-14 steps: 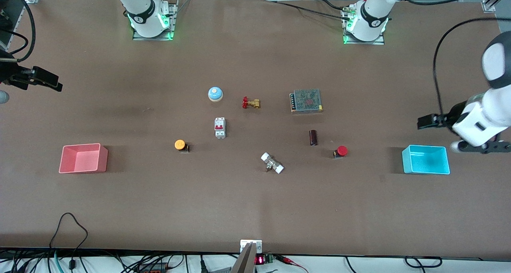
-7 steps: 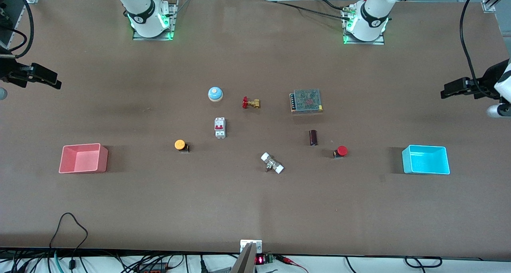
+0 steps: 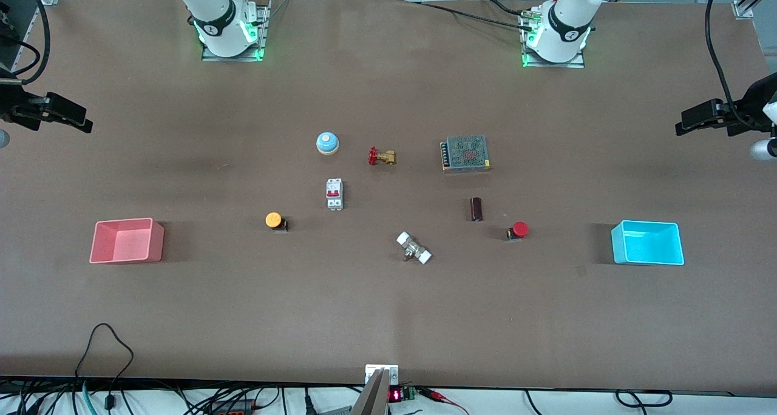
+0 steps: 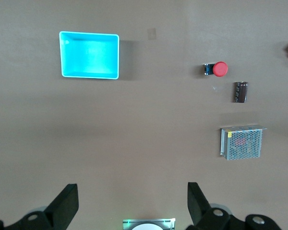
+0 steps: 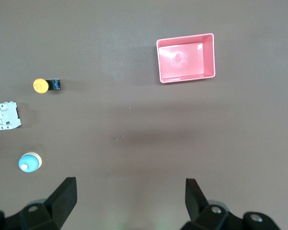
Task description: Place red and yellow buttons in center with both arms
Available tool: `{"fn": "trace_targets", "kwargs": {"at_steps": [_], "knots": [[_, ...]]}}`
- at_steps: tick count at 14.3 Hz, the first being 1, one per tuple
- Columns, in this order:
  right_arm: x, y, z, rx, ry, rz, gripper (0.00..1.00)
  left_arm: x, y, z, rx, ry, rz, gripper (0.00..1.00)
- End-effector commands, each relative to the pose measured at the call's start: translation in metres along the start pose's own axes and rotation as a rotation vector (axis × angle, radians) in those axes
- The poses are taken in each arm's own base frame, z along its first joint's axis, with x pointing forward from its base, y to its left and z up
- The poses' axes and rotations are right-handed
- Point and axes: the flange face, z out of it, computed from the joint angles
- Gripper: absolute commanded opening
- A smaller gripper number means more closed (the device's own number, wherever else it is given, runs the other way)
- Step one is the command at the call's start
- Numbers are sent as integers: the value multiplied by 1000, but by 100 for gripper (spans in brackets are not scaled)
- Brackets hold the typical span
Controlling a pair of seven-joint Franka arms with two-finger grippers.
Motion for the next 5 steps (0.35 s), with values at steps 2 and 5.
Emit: {"fn": "trace_targets", "kwargs": {"at_steps": [2,5], "knots": [[-10,3,-2,-6,-4,-23,100,-19,9,-12,-13,-2,-16,100],[-11,6,-2,-4,-7,-25,100,-32,11,-25,-14,13,-30,100]]}}
